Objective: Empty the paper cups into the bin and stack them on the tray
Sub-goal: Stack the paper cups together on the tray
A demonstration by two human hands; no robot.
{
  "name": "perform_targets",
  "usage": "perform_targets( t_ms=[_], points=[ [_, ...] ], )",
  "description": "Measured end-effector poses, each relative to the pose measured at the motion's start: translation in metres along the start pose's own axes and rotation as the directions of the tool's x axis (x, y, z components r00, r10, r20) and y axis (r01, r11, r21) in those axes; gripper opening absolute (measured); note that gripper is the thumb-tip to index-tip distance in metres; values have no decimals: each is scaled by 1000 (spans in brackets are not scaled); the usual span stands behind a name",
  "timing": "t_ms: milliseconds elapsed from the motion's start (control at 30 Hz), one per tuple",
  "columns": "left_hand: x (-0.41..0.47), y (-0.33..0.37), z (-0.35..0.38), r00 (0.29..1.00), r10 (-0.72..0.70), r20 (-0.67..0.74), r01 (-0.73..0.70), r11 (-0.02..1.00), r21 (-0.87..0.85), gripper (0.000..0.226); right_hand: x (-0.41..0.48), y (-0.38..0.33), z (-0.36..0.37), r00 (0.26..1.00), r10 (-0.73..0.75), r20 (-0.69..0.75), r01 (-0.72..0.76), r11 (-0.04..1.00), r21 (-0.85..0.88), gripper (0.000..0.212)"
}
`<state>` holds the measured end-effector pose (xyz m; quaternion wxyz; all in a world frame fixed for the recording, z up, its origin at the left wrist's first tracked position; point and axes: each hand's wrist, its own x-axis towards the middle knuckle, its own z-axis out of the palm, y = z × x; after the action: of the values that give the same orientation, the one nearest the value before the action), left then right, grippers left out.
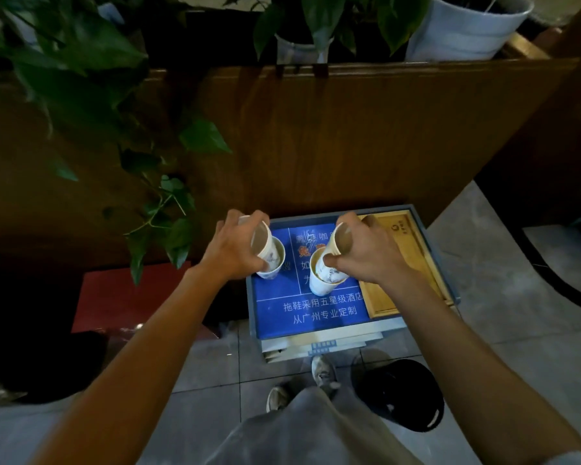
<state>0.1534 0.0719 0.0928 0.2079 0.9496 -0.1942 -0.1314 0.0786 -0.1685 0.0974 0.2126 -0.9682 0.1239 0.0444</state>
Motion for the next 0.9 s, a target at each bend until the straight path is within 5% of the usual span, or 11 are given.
perform_targets(
  t_ms=[400,900],
  points=[
    [-5,2,35,972,-89,216,78,995,56,87,11,10,29,989,11,150,7,993,-121,74],
    [-26,18,63,977,-98,189,72,988,139,88,8,21,52,960,-29,278,90,973,-211,93]
  ],
)
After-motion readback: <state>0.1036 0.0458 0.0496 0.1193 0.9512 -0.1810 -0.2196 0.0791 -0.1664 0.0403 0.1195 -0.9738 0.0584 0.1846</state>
